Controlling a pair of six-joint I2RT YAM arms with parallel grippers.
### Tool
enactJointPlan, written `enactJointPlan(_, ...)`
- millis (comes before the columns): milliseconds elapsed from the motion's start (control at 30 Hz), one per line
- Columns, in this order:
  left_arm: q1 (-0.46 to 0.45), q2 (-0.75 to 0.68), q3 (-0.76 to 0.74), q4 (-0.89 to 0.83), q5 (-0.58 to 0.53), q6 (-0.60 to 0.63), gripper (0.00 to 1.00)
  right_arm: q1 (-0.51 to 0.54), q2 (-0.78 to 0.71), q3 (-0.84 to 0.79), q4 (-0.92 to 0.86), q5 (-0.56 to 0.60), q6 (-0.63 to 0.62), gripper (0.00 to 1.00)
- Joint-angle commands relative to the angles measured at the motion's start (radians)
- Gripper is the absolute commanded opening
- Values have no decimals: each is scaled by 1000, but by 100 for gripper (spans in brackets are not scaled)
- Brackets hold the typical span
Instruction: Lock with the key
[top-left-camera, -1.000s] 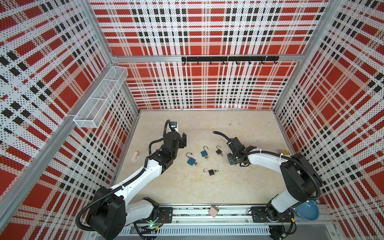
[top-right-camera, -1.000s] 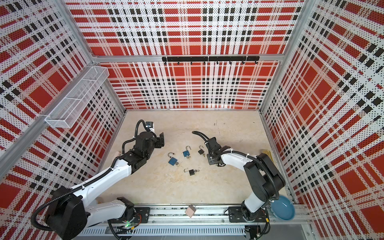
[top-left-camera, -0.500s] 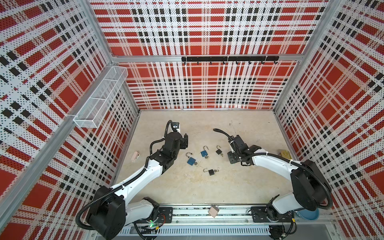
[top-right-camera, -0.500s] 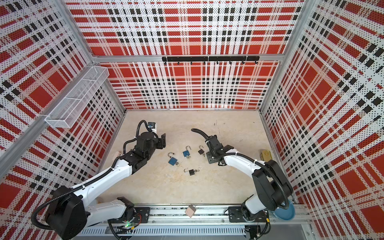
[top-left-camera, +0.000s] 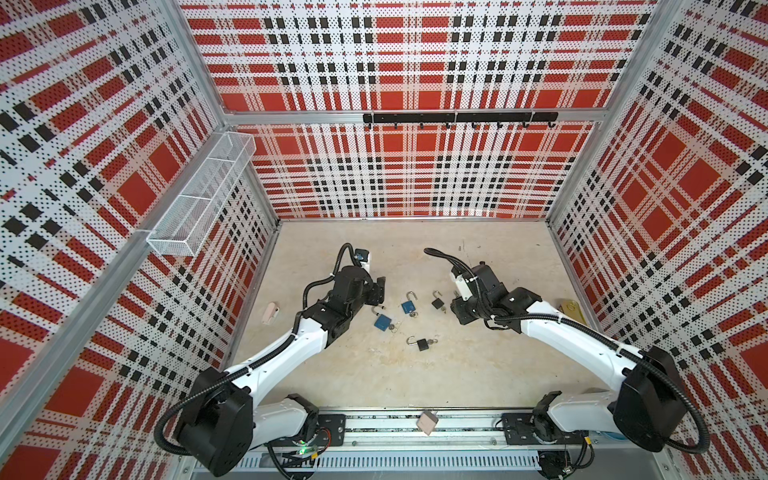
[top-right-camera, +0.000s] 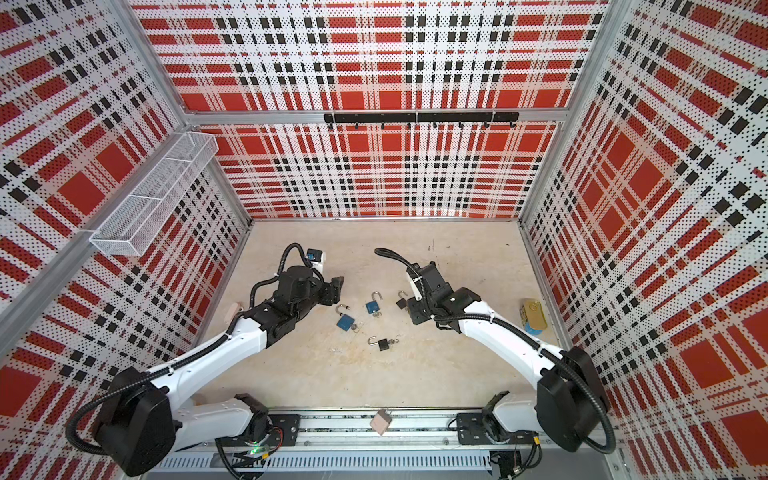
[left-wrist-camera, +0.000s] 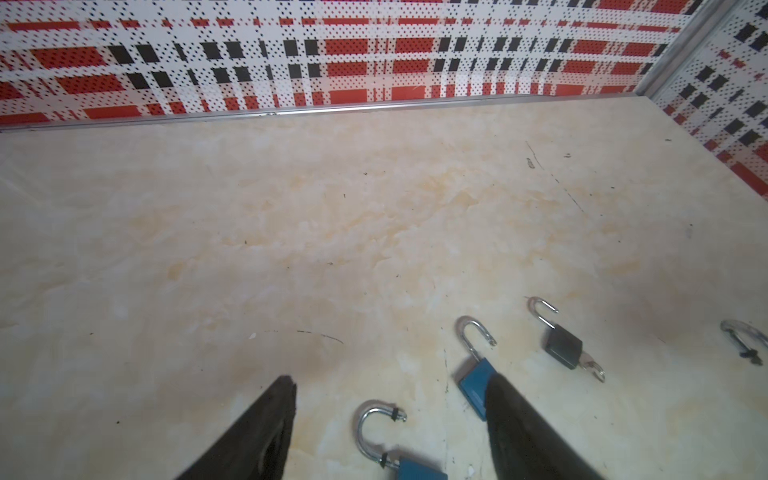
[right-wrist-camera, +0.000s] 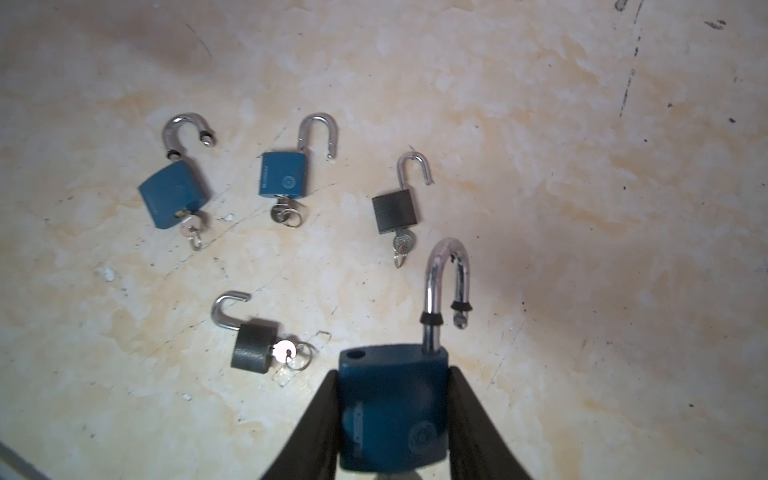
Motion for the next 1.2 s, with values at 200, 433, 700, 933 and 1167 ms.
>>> enactJointPlan(200, -43, 98, 137, -49, 312, -134, 73, 58, -51, 39, -23, -46, -55, 31)
enactJointPlan(433, -110, 219, 237, -99, 415, -158, 69, 90, -40, 31, -2, -32, -44, 31)
enactJointPlan(700, -109, 323, 264, -94, 565, -279, 67, 111, -37, 32, 16, 5, -42, 31)
enactJointPlan(933, -106, 391, 279, -22, 677, -391, 64, 139, -30, 32, 21, 55, -44, 31)
enactJointPlan(1167, -105, 414, 281, 33, 714, -461, 63, 165, -8, 32, 25, 90, -45, 31)
